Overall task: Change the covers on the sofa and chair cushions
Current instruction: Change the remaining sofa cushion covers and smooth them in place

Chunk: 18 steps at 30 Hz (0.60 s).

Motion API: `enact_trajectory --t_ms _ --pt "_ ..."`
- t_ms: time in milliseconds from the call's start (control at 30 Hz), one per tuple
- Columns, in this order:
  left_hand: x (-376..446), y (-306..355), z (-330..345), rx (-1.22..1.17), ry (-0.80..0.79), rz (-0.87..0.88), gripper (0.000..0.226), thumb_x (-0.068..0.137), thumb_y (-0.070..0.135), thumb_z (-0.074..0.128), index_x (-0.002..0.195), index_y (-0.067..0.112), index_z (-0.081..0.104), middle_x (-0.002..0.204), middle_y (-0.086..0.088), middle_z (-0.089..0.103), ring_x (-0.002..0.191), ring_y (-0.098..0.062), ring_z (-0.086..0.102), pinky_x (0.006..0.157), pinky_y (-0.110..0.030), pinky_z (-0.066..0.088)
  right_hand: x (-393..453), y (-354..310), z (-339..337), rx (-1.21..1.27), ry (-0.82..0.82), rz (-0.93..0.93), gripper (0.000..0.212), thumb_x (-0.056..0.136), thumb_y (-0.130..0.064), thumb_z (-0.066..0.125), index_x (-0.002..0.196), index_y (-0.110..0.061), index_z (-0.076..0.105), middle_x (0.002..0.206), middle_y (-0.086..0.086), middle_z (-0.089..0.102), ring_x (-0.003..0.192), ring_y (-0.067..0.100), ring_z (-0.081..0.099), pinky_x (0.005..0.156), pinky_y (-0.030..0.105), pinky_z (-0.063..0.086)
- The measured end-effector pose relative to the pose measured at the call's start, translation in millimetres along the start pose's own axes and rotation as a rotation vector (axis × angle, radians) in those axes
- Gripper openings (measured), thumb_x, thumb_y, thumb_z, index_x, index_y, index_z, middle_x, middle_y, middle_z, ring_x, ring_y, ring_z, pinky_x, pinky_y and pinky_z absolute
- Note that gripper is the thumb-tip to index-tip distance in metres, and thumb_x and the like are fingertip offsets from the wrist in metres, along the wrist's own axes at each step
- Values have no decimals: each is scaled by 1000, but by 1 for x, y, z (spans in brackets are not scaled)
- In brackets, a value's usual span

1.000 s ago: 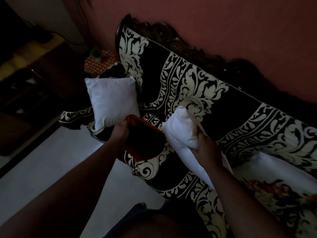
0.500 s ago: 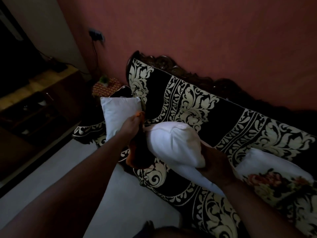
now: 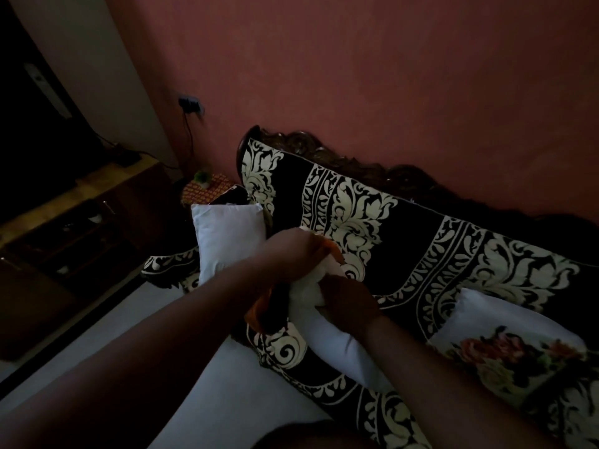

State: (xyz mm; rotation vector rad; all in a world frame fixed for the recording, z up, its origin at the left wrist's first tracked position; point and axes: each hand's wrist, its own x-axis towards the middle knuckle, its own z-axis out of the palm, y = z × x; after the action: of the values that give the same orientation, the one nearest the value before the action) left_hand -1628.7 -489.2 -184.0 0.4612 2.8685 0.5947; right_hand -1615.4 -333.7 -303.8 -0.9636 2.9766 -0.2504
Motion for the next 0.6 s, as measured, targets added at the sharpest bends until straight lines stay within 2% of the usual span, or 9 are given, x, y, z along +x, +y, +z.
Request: enact_trajectory --t_ms 100,167,200,233,300,367,433,533,600 --pt "1 41 17 298 -36 61 29 105 28 45 126 23 65 108 3 65 100 -18 63 78 -29 45 6 2 -10 363 232 143 35 89 -39 69 112 -13 72 101 -6 71 89 1 66 74 20 56" --pt "3 55 33 409 -37 82 32 104 25 43 130 19 61 119 -6 66 107 -28 63 79 -34 45 4 6 -22 683 117 270 56 81 -65 57 116 -23 62 103 -20 61 85 -17 60 77 4 48" --pt "4 51 40 412 15 116 33 105 29 42 132 20 59 118 -6 67 105 -27 65 77 -33 46 8 11 -25 737 66 279 67 78 -71 51 125 -23 58 116 -15 63 97 -14 62 87 9 49" --pt "3 44 44 354 81 138 37 106 37 41 137 23 56 117 -4 69 104 -24 66 78 -32 47 11 16 -27 800 128 294 66 91 -59 47 140 -15 51 137 1 59 121 4 61 104 24 48" --pt "1 20 48 279 231 124 52 102 56 40 148 32 44 126 -1 66 114 -23 62 91 -39 50 17 37 -10 573 71 376 62 103 -29 46 156 -5 24 160 19 31 150 32 27 121 42 27" --pt "-3 -9 55 315 360 -2 69 93 68 47 151 31 39 136 -2 57 123 -27 50 97 -45 43 20 51 -19 851 228 534 60 95 -30 67 147 -13 43 141 5 52 137 21 45 109 29 34" --pt "-6 -21 60 250 331 -94 66 90 65 55 144 29 44 133 -3 56 122 -28 50 96 -42 40 15 64 -20 906 328 627 56 82 -29 82 130 -8 61 124 8 64 122 20 56 97 20 34" --pt "-8 -16 60 83 256 -75 40 99 40 54 137 30 49 117 -4 68 102 -26 65 76 -31 45 13 73 -28 966 263 768 51 91 -16 69 137 1 54 139 21 56 131 33 52 102 25 37" --pt "-14 -3 62 75 256 55 27 100 36 52 124 25 58 103 -5 71 89 -29 67 66 -28 36 19 83 -39 1096 198 889 43 103 -14 50 142 4 46 146 23 50 133 34 49 99 30 41"
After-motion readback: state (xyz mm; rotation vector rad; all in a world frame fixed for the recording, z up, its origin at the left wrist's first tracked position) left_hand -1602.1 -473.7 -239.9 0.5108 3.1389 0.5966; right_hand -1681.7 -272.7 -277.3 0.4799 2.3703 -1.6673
